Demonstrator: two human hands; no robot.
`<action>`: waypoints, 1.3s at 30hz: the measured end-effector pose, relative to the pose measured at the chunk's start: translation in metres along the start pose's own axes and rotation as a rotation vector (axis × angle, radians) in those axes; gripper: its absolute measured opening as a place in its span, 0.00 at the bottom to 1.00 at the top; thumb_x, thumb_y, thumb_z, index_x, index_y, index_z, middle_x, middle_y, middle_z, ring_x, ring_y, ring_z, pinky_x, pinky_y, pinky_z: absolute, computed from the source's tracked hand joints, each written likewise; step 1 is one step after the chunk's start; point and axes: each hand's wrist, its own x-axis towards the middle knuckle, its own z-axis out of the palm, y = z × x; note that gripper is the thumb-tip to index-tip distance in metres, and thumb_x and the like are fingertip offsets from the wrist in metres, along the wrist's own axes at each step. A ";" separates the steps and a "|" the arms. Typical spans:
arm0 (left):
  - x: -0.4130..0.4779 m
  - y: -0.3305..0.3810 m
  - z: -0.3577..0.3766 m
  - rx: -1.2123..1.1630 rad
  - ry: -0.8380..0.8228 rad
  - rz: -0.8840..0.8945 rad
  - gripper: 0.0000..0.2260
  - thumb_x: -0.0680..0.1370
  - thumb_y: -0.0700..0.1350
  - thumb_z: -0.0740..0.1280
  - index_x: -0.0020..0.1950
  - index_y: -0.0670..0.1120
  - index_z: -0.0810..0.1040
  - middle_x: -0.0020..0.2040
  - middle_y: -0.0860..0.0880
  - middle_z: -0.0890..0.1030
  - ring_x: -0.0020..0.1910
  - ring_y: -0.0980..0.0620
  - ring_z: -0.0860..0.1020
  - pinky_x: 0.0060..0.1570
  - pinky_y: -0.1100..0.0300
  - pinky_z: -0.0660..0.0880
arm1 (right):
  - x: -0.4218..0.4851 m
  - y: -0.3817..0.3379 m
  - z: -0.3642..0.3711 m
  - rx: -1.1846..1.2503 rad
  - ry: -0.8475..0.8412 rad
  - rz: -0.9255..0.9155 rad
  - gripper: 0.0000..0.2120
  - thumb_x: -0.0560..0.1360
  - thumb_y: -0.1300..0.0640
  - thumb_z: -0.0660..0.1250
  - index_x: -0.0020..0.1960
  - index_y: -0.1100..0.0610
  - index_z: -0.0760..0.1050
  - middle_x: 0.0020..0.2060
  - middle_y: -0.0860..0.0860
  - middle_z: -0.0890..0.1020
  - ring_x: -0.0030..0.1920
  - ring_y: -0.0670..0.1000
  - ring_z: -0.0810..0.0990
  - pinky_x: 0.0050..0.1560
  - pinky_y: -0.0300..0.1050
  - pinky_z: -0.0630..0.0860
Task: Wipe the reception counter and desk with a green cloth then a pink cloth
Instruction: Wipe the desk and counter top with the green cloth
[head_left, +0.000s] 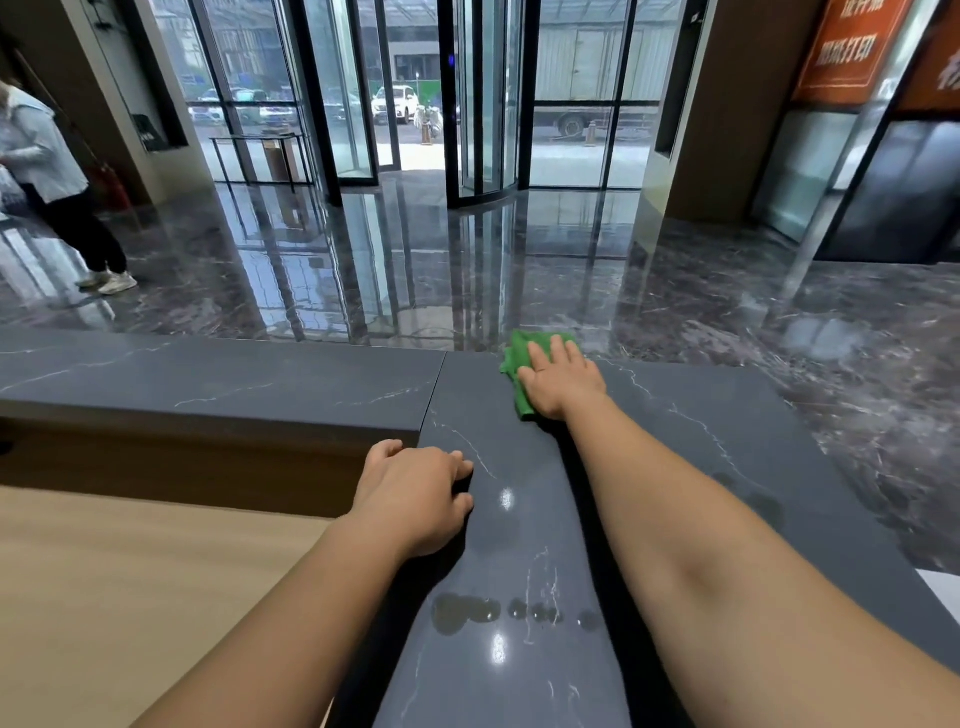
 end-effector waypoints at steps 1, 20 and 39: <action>0.000 0.001 -0.001 -0.001 -0.006 -0.002 0.20 0.81 0.54 0.57 0.74 0.57 0.66 0.74 0.59 0.65 0.72 0.56 0.65 0.73 0.54 0.47 | -0.003 0.016 -0.001 0.000 0.011 0.041 0.28 0.83 0.44 0.43 0.80 0.50 0.41 0.79 0.55 0.40 0.79 0.57 0.40 0.77 0.56 0.43; -0.001 0.034 -0.018 0.014 -0.119 -0.140 0.17 0.73 0.63 0.66 0.46 0.50 0.74 0.46 0.51 0.77 0.53 0.47 0.76 0.49 0.56 0.68 | -0.093 -0.031 0.021 -0.013 -0.021 -0.111 0.27 0.83 0.45 0.42 0.80 0.50 0.40 0.78 0.56 0.38 0.78 0.57 0.37 0.77 0.55 0.38; 0.002 0.052 -0.007 -0.005 -0.138 -0.196 0.18 0.75 0.63 0.63 0.46 0.48 0.72 0.53 0.48 0.79 0.56 0.44 0.76 0.52 0.56 0.71 | -0.074 0.141 -0.011 0.049 0.081 0.401 0.29 0.83 0.44 0.43 0.80 0.51 0.41 0.78 0.57 0.39 0.78 0.58 0.39 0.77 0.55 0.41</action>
